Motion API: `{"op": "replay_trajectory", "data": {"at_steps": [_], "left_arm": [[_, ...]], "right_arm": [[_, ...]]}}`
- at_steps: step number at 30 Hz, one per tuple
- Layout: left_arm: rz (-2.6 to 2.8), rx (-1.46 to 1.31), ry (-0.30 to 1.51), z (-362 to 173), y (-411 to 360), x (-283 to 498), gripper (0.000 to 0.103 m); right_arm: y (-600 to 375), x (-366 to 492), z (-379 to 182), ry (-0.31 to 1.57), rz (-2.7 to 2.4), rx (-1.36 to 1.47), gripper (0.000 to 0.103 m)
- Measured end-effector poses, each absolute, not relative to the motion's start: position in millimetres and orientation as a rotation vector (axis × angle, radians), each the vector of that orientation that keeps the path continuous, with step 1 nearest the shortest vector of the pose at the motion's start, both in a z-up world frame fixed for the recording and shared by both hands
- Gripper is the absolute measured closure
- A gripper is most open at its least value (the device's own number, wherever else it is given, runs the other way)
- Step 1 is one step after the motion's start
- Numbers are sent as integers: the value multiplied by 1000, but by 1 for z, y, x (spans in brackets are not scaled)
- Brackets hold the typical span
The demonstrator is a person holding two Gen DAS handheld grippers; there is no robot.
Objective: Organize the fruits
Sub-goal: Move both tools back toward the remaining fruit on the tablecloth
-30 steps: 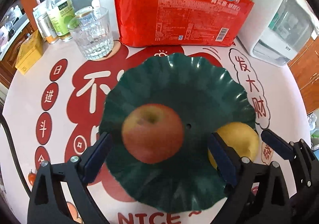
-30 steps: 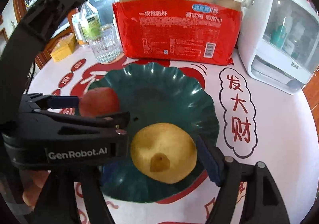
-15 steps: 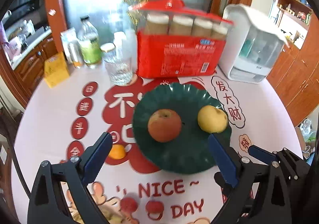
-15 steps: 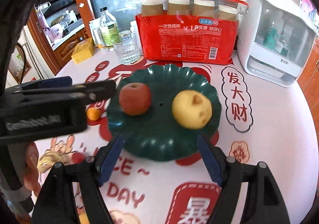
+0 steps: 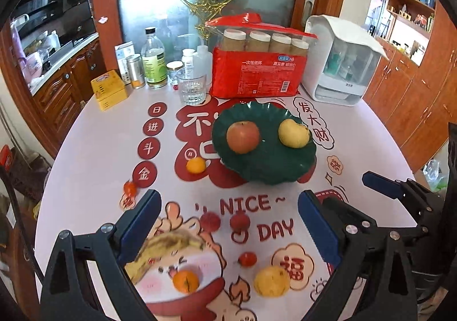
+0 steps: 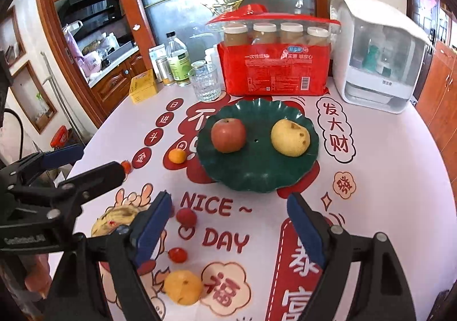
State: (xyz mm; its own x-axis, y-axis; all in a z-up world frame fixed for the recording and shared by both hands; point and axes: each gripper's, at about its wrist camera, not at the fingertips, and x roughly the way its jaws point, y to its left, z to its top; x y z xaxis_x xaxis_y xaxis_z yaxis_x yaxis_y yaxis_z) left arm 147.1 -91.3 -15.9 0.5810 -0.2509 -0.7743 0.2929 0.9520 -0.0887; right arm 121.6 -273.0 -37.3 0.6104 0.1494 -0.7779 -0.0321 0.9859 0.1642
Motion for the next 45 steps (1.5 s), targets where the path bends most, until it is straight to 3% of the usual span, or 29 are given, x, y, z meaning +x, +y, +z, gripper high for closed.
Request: {"op": "replay_trajectory", "data": {"at_steps": [12,24,34,45], "left_arm": [[-246,20,872,-12,-45,81,7],[-181,28,977,-67,-5,36,7],[-104,-38,1053,-111,29,43,7],[-267,1,1087,-146,-12,75,21]], "right_arm": [[-237,63,-21,776,162,17,20],[-227,37,-44,833,226,-5,20],[-208,34,-90,937,250,-51,20],[-198,46,-126,1016,211,-25,20]]}}
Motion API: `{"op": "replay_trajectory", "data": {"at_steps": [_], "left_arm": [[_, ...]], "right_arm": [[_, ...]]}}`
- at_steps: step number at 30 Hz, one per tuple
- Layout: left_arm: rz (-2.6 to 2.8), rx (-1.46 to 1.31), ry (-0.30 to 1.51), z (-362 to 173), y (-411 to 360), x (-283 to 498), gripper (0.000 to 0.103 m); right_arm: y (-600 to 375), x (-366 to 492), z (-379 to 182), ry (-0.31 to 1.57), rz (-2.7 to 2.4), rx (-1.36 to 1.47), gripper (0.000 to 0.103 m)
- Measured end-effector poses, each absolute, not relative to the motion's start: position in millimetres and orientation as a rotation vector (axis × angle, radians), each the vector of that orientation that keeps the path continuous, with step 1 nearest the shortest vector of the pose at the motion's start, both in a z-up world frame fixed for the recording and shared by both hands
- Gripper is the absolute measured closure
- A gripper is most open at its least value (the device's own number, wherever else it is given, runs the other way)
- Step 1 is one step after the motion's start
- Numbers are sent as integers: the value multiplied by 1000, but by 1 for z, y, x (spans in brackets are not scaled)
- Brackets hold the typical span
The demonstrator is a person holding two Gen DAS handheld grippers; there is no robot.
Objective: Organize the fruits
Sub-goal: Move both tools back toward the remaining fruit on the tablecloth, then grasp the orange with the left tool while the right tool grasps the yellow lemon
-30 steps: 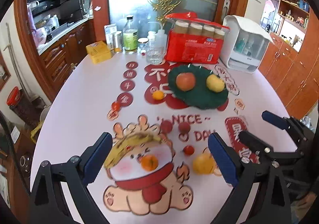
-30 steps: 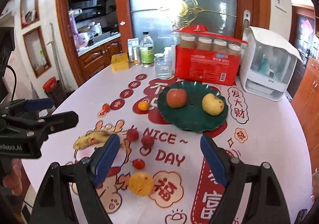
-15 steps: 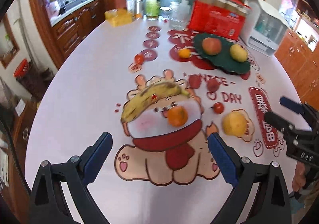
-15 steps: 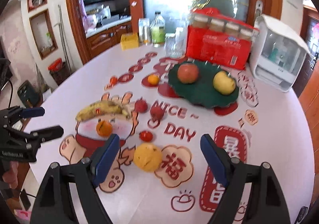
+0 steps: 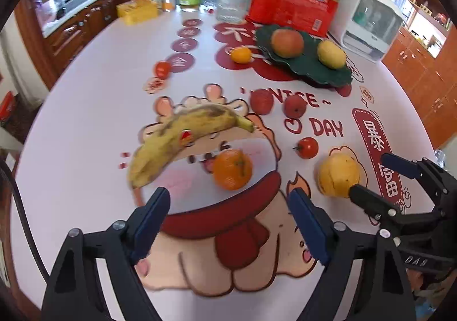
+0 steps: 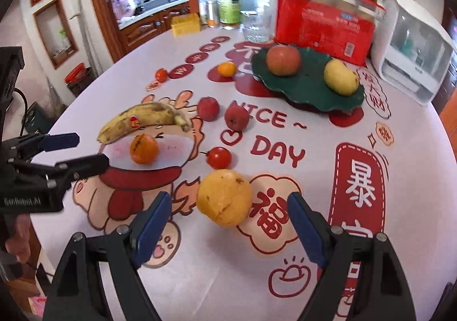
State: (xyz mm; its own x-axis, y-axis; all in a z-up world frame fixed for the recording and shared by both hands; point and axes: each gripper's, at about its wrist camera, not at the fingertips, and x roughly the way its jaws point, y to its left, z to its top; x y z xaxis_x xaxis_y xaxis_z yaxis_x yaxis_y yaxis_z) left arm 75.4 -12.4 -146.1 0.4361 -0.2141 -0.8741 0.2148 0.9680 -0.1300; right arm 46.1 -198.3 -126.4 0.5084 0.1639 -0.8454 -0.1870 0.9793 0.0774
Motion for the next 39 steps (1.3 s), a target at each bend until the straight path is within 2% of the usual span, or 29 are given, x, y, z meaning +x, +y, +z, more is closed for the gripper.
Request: {"op": "replay_trajectory", "data": {"at_steps": [7,18,22,39], "left_arm": [[-292,-70,1154,-174,-18,98,24],[-279,-115,1169,-190,-15,107,63],[-271,-113,1153,-191,-16,104,65],[-296,-85,1083,-178,-23,90,67]], "right_arm": [[-192,51,-146,1012,159,-47,28],[-182,52,-159,1002,134,-60,41],[-181,51,-160,1002,138,-50,48],[-188,44,-159,993,114,-21,50]]}}
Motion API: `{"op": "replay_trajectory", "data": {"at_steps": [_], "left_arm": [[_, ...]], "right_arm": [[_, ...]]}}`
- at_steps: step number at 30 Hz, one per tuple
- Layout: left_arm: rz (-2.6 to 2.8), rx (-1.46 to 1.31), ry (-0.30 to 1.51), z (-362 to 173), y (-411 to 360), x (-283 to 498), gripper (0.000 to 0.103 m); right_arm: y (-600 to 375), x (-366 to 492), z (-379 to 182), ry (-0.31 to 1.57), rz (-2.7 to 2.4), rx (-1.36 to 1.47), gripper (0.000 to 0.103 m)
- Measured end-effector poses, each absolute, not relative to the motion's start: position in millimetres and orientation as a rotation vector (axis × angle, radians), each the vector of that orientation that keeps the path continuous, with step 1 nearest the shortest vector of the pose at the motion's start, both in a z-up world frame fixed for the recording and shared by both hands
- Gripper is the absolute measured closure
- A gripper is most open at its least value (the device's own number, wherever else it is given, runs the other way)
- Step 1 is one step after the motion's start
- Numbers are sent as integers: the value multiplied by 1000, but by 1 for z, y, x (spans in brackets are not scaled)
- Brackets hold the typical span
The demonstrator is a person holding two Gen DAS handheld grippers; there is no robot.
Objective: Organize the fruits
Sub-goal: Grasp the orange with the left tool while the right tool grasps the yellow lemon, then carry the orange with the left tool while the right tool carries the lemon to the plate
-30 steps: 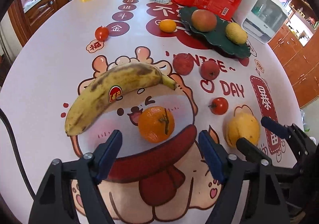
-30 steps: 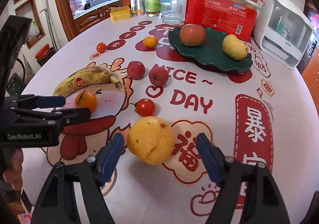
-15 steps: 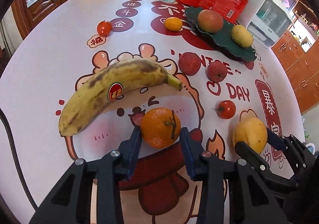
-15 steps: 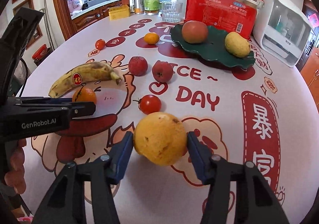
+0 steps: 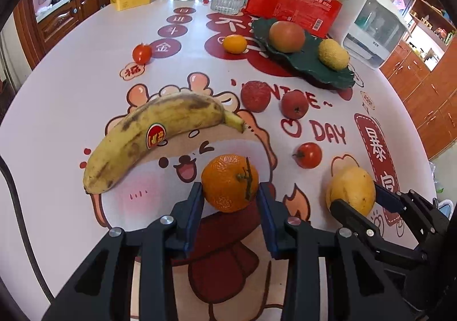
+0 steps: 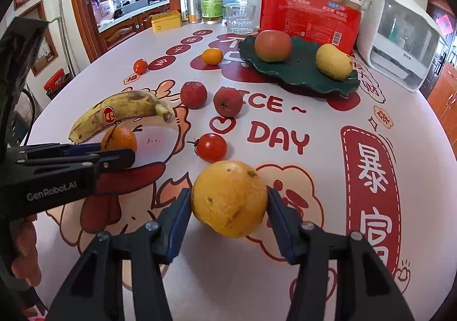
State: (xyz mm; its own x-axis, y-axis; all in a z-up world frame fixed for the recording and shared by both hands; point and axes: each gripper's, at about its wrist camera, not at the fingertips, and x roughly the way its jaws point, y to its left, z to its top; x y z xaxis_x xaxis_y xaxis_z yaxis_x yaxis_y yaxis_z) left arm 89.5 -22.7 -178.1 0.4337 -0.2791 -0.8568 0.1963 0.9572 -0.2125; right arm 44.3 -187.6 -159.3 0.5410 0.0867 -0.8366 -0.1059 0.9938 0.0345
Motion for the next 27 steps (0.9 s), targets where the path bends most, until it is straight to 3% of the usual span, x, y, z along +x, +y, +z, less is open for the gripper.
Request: {"op": "replay_trajectory", "data": {"at_steps": [27], "left_arm": [[-357,30,984,-38,-78,111,67]], "right_arm": [[-231,57,-39,806,65,30,50]]}}
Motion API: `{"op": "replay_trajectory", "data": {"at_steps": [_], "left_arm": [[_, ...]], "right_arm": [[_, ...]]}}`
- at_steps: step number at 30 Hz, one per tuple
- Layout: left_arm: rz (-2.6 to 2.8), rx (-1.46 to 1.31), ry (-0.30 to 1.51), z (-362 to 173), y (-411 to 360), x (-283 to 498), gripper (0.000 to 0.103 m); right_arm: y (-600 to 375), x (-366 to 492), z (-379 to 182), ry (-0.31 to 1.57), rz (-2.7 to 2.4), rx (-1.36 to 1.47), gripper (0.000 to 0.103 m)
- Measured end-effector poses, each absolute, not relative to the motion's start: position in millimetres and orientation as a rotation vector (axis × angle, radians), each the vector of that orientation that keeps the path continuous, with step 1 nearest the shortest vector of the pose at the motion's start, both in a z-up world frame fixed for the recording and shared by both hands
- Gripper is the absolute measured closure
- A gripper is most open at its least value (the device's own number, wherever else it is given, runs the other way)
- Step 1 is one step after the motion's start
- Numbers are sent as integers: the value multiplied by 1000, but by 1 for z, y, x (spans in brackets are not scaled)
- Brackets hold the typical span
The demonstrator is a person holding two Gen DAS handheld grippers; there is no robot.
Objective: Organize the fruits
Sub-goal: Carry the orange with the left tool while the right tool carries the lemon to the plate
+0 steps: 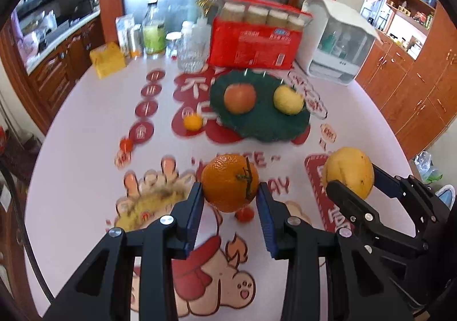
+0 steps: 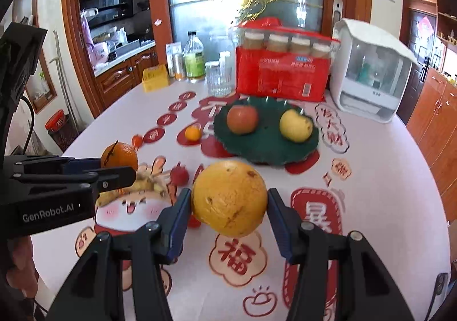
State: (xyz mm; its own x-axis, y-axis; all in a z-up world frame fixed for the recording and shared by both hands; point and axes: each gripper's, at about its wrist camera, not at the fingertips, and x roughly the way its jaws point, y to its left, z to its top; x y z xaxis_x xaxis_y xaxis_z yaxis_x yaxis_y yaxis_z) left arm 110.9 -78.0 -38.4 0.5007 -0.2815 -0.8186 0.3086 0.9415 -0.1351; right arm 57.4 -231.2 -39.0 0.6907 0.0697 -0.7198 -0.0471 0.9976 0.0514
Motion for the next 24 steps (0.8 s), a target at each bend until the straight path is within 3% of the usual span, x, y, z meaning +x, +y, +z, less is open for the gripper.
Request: {"op": "replay_trajectory", "data": {"at_steps": [13,24], "left_arm": [[-390,109,909,35,-116,199,67],[-437,205,903,28,-148,289,67]], "right_arm": [[-286,136,42,716,-18,32,50],[-304,209,45,723,-60,9,50]]}}
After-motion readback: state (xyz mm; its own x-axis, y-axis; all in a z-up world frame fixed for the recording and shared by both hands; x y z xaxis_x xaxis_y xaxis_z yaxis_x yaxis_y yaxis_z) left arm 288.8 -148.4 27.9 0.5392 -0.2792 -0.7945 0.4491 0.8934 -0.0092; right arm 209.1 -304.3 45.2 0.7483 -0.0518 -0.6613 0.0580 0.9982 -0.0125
